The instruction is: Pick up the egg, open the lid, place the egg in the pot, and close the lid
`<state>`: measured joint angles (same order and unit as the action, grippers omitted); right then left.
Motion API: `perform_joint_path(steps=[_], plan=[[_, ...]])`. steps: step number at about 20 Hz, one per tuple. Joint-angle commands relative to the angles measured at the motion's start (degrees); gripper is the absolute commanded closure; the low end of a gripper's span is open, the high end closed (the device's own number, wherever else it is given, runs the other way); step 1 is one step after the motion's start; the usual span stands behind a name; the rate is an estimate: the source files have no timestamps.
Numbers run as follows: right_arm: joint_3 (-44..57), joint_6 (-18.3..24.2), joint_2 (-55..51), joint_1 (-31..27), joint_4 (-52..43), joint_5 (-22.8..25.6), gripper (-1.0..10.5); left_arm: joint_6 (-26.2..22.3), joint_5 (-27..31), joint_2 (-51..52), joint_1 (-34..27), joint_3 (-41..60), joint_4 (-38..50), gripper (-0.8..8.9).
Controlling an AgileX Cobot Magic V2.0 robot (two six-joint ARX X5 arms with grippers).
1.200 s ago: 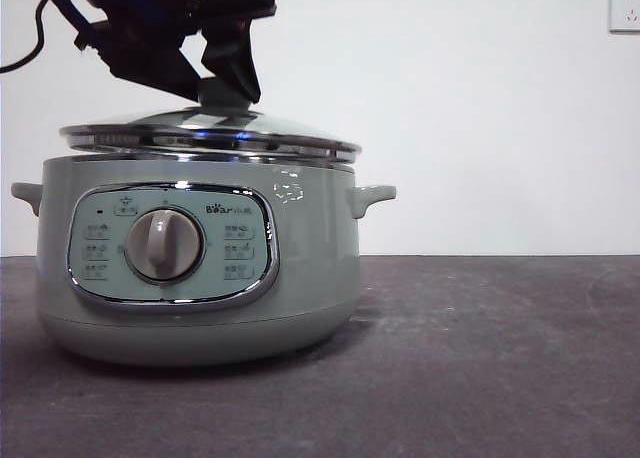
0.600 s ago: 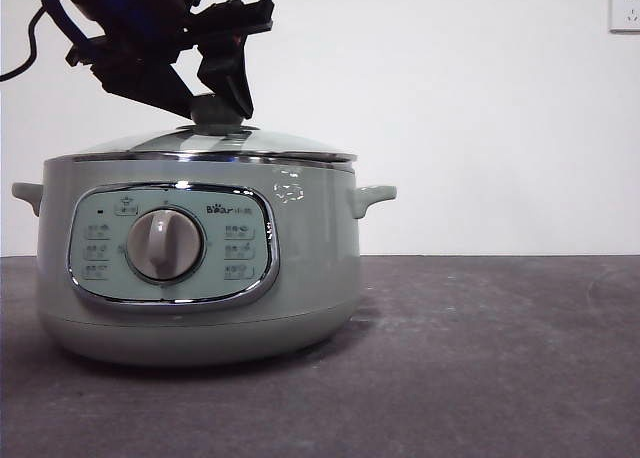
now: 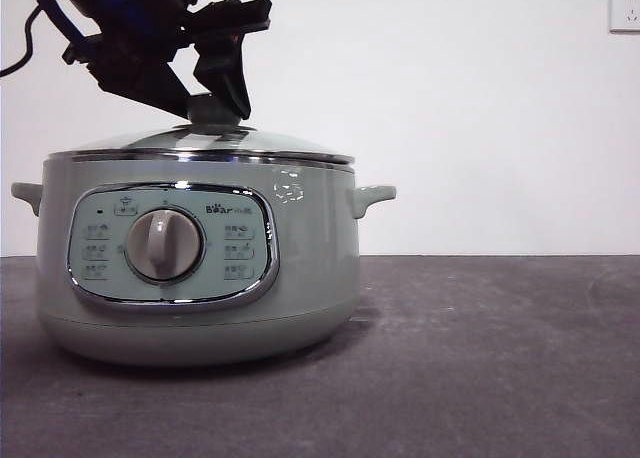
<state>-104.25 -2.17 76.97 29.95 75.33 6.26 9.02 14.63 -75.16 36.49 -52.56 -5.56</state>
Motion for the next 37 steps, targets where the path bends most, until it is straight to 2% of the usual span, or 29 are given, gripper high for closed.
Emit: perform_joint_path(steps=[1,6,9,10,15,17,19,20,22,23,26,32,37], plan=[[-0.17,-0.37,-0.17,-0.02,-0.44,0.35,5.4,-0.17,-0.11,0.42,-0.07,0.22,-1.25,8.22],[-0.17,-0.37,-0.17,-0.02,-0.74,0.33,5.4,-0.20,-0.11,0.61,-0.09,0.22,-1.49,7.94],[-0.17,-0.37,-0.15,-0.02,-0.72,0.33,5.4,-0.20,-0.09,0.63,-0.09,0.22,-1.25,4.52],[-0.17,-0.37,-0.15,-0.02,-0.72,0.33,5.4,-0.20,-0.07,0.63,-0.13,0.20,-0.81,4.28],[-0.17,0.13,-0.15,0.00,-0.68,-0.28,5.4,-0.20,-0.09,2.78,-0.07,-4.04,-2.95,4.32],[-0.15,0.74,-0.17,0.00,-0.66,-0.33,5.4,-0.48,-0.13,4.98,0.15,-6.93,-7.56,4.36],[0.37,0.70,-0.57,0.04,-0.76,-0.37,5.8,-2.97,0.02,7.87,0.57,-8.33,-12.31,4.53],[1.36,0.70,-0.96,0.17,-1.51,-0.39,6.6,-3.96,0.04,9.81,0.57,-8.33,-14.93,5.49],[5.31,0.72,-2.84,0.22,-4.50,-0.35,8.9,-5.62,0.15,13.22,0.57,-8.33,-20.09,8.38],[8.07,0.72,-4.07,0.35,-6.56,-0.35,9.7,-6.38,0.24,14.69,0.57,-8.33,-22.82,8.20],[18.49,0.59,-8.66,0.98,-14.43,-0.33,9.6,-6.69,0.39,19.21,0.57,-8.28,-27.67,8.19],[39.67,0.61,-20.87,0.98,-31.21,-0.31,9.6,-7.72,1.90,25.64,0.57,-6.97,-27.56,8.20],[56.02,0.74,-32.52,0.98,-46.62,-0.20,9.6,-7.61,2.25,32.46,0.70,3.48,-23.04,8.20]])
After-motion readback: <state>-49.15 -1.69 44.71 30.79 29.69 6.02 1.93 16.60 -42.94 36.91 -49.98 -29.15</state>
